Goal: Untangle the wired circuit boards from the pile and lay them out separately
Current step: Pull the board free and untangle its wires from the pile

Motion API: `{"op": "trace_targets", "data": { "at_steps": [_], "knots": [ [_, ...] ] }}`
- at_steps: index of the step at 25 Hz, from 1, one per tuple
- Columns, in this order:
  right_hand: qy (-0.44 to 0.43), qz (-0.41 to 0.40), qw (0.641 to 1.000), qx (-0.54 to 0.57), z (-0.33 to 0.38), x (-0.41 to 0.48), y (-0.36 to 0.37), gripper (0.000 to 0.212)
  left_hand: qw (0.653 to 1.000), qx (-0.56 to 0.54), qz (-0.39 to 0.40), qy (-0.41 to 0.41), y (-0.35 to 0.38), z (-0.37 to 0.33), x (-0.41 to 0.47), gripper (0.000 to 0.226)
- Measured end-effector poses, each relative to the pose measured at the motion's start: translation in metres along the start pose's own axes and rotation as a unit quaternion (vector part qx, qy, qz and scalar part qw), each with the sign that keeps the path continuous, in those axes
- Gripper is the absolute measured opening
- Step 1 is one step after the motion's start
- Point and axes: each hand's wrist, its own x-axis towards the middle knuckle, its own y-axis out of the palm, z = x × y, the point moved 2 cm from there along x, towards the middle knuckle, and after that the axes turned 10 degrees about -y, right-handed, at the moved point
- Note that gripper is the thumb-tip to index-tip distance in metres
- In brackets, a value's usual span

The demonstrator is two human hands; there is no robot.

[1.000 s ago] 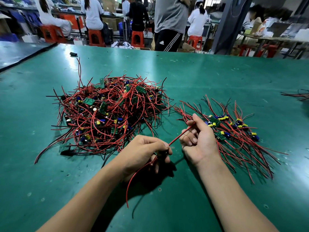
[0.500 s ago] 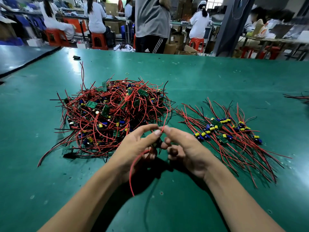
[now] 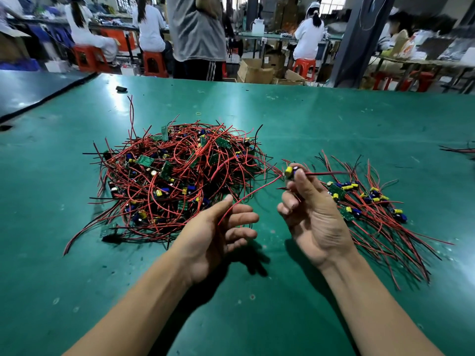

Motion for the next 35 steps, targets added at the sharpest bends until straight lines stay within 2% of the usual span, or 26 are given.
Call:
{"op": "trace_targets", "data": {
  "at_steps": [3,6,7,9,11,14,17,19,21,22,23,28,31,33,35],
  "knots": [
    [-0.028,-0.015,0.999,0.015,0.003,-0.001,0.006,0.018,0.996,-0.08,0.042,0.001,0.002,0.001,0.002,0.04],
    [-0.05,-0.009,0.998,0.028,0.006,-0.001,0.008,0.025,0.986,-0.139,0.086,0.01,-0.002,-0.005,0.002,0.047],
    [-0.063,-0.007,0.998,0.015,0.007,-0.001,0.008,0.027,0.985,-0.144,0.097,0.015,-0.003,-0.006,0.001,0.047],
    [-0.116,0.008,0.989,-0.09,0.007,-0.004,0.006,0.025,0.988,-0.114,0.1,0.039,-0.002,-0.005,0.0,0.044],
    [-0.171,0.046,0.957,-0.229,-0.001,-0.01,0.008,0.024,0.991,-0.062,0.087,0.085,0.001,-0.003,0.0,0.041],
    [-0.185,0.082,0.912,-0.358,-0.014,-0.018,0.008,0.028,0.99,-0.019,0.056,0.131,0.007,-0.003,0.0,0.037],
    [-0.199,0.124,0.876,-0.421,-0.017,-0.024,0.01,0.034,0.987,-0.023,0.046,0.149,0.001,-0.006,-0.002,0.031],
    [-0.241,0.17,0.84,-0.455,-0.016,-0.026,0.013,0.038,0.986,-0.038,0.047,0.155,-0.003,-0.011,0.0,0.028],
    [-0.289,0.203,0.798,-0.488,-0.014,-0.027,0.014,0.036,0.988,-0.062,0.023,0.137,-0.005,-0.016,0.003,0.032],
    [-0.301,0.203,0.788,-0.497,-0.012,-0.026,0.014,0.032,0.989,-0.075,0.012,0.123,-0.006,-0.017,0.005,0.035],
    [-0.302,0.191,0.791,-0.497,-0.01,-0.025,0.013,0.026,0.989,-0.088,0.013,0.114,-0.007,-0.017,0.006,0.037],
    [-0.2,0.113,0.868,-0.439,-0.008,-0.015,0.006,0.01,0.984,-0.126,0.057,0.111,-0.007,-0.011,0.006,0.031],
    [-0.077,0.104,0.922,-0.365,-0.01,-0.01,0.002,0.033,0.987,-0.099,0.039,0.119,-0.005,-0.012,0.002,0.033],
    [-0.013,0.139,0.926,-0.352,-0.011,-0.011,0.002,0.041,0.99,-0.012,0.021,0.136,-0.001,-0.009,-0.002,0.031],
    [-0.007,0.176,0.916,-0.359,-0.011,-0.013,0.003,0.028,0.987,0.047,0.024,0.151,0.003,-0.004,-0.004,0.033]
  ]
}}
